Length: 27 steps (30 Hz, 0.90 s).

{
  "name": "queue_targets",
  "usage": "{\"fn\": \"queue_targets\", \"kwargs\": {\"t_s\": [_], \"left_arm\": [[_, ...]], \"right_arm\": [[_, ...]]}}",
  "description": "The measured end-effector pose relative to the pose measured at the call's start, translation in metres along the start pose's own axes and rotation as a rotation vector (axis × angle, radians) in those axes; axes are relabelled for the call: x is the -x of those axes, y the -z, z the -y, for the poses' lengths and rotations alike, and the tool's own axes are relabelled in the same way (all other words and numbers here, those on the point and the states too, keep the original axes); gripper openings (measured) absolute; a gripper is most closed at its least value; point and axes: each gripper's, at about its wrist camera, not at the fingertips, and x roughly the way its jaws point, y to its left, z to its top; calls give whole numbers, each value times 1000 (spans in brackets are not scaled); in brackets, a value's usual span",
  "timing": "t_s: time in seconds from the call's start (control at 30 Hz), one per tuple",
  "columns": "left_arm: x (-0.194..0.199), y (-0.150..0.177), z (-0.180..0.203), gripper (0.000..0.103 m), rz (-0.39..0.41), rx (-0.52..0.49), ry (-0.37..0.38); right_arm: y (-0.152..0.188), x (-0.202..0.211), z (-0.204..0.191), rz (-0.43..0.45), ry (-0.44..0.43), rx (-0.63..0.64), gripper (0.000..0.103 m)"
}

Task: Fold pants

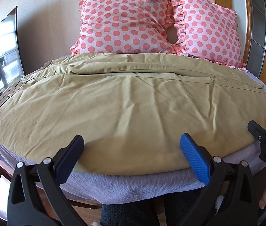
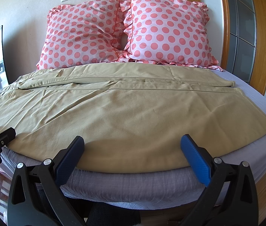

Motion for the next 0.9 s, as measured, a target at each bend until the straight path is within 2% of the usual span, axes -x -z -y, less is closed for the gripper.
{"fn": "queue_targets", "kwargs": {"t_s": [0.37, 0.43, 0.47, 0.53, 0.6, 0.67, 0.83, 0.9], "left_arm": [[0, 0, -2, 101, 4, -3, 15], [5, -6, -4, 101, -10, -3, 50], [4, -5, -7, 101, -14, 5, 65], [7, -9, -15, 101, -20, 41, 115], [9, -20, -24, 101, -3, 74, 126], [10, -32, -31, 101, 5, 96, 116], [-4, -57, -46, 101, -64, 116, 121], [-9, -65, -53, 101, -69, 117, 128]], "right_arm": [[1, 0, 0, 4, -3, 6, 102], [-10, 3, 12, -42, -47, -1, 102], [-17, 5, 19, -33, -63, -19, 102], [-36, 9, 33, 22, -57, -63, 102], [-63, 2, 53, 32, -12, -129, 102], [-95, -18, 80, 3, 9, -219, 102], [-161, -102, 140, -134, 127, -381, 102], [-179, -143, 161, -192, 194, -446, 96]]}}
